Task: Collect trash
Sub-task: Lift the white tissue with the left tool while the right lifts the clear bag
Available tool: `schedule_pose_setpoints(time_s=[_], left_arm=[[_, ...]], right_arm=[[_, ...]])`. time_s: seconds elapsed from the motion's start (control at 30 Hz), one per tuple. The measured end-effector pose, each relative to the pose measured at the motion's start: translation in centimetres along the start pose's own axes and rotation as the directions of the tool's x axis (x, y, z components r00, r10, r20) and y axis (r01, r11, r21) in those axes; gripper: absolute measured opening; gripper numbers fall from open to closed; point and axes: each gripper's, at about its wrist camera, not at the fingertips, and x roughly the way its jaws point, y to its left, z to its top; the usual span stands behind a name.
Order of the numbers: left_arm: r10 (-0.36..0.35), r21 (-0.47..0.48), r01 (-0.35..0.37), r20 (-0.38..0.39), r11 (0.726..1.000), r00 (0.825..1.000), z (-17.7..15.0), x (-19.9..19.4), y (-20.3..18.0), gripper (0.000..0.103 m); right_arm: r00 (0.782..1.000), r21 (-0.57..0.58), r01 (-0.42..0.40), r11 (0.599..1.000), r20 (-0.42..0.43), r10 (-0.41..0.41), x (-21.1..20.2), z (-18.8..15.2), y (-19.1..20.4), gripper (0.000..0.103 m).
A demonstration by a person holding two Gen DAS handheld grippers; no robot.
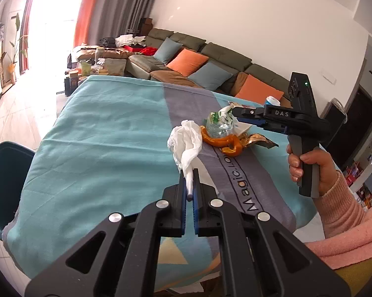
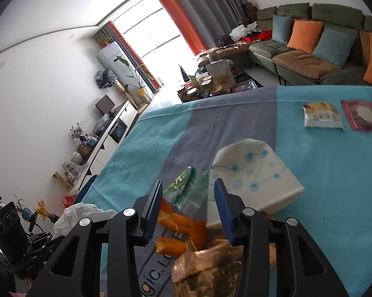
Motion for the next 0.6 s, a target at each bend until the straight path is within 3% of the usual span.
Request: schedule_pose_setpoints(time_s=[0.2,0.3,0.37,0.6], left_arm=[[0.013,-0.022,-0.013,0.006,1.000,1.000,-0.6,-0.8,0.7,0.005],[0.023,-0.029,-0.023,0.011,0.999,1.000,-0.9,-1.6,0.6,0.005],[0.029,-0.035,-0.028,0.016,0.999,0.999,-1.0,-2.1,0.9,0.005],[0.054,-0.061,-0.051,0.048,0.997,0.997,-1.1,-4.3,1.7,0.005]], right_arm=[[0.999,-0.027,0.023,0.999,-0.042,-0.024,1.6,0.6,0.8,0.040],[0.998,-0.021,0.026,0.999,-0.062,-0.028,2.3,0.5,0.7,0.022],[0.997,-0.018,0.026,0.999,-0.071,-0.027,2.5,0.4,0.5,0.004],[0.999,-0.040,0.011,0.999,-0.044,-0.013,1.9,0.4,1.4,0.001]])
